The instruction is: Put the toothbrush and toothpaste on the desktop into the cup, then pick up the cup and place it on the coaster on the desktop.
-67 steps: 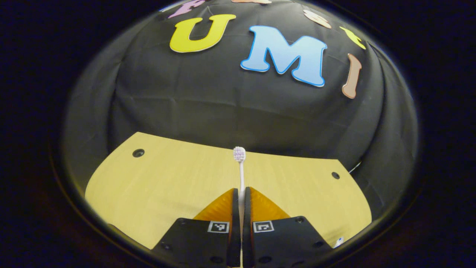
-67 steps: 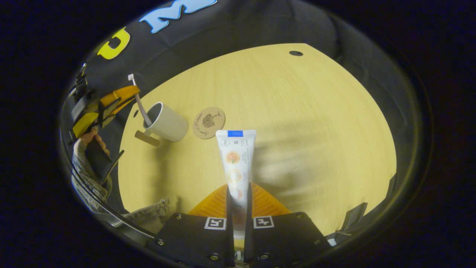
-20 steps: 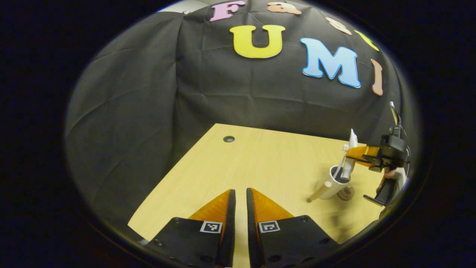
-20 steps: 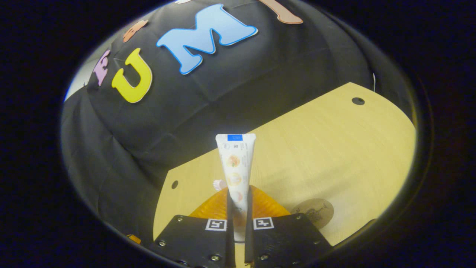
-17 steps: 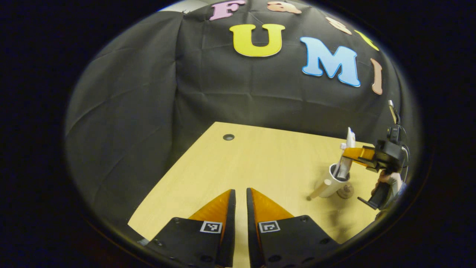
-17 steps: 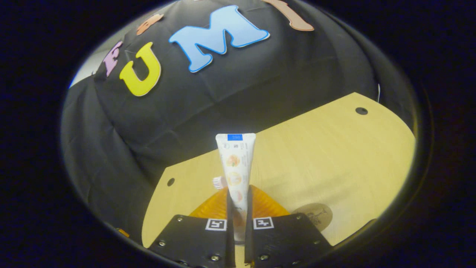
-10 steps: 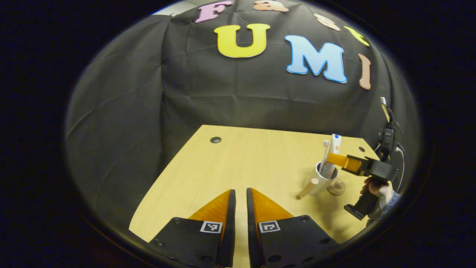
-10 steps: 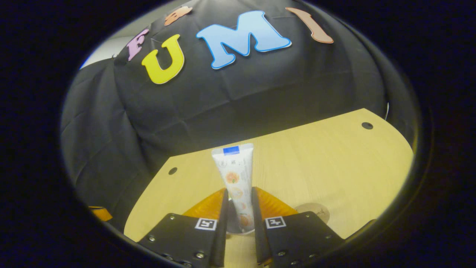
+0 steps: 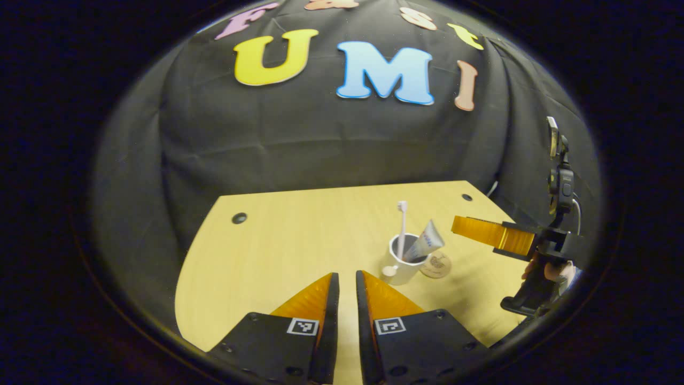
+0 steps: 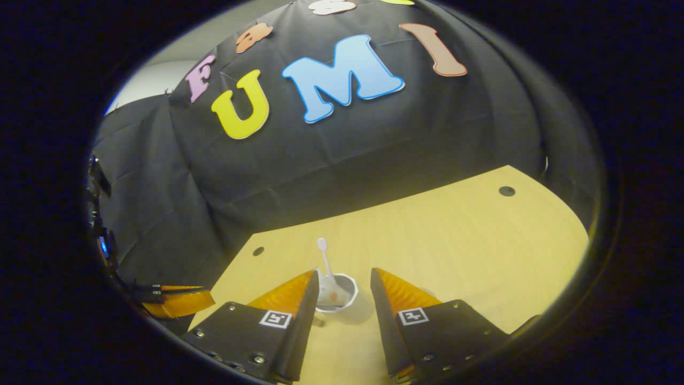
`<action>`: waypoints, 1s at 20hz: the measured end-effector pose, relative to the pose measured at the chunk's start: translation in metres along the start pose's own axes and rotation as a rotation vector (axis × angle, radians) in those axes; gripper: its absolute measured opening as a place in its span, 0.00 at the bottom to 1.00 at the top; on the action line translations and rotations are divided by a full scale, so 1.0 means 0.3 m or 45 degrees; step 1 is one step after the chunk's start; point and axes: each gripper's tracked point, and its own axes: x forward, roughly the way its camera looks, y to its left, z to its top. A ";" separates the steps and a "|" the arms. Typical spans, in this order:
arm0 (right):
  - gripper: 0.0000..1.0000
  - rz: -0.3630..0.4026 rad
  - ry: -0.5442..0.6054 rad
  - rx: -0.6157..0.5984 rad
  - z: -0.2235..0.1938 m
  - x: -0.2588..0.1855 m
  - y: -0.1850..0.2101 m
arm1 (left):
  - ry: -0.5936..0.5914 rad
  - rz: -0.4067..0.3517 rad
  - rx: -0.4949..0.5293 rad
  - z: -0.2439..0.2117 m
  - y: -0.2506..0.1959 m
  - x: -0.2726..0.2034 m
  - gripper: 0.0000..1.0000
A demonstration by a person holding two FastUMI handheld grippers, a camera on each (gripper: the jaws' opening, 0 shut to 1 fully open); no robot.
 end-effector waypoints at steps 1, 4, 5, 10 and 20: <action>0.58 -0.030 0.005 0.012 -0.009 -0.036 -0.049 | 0.036 -0.062 0.029 -0.011 -0.032 0.036 0.30; 0.58 -0.130 0.027 0.060 -0.055 -0.153 -0.207 | 0.163 -0.201 0.129 -0.043 -0.102 0.117 0.33; 0.58 -0.166 0.035 0.076 -0.072 -0.193 -0.256 | 0.201 -0.229 0.168 -0.058 -0.112 0.139 0.33; 0.54 -0.349 0.051 0.166 -0.139 -0.377 -0.463 | 0.405 -0.389 0.420 -0.107 -0.163 0.231 0.41; 0.54 -0.565 0.045 0.306 -0.224 -0.589 -0.655 | 0.782 -0.452 0.698 -0.264 -0.159 0.417 0.46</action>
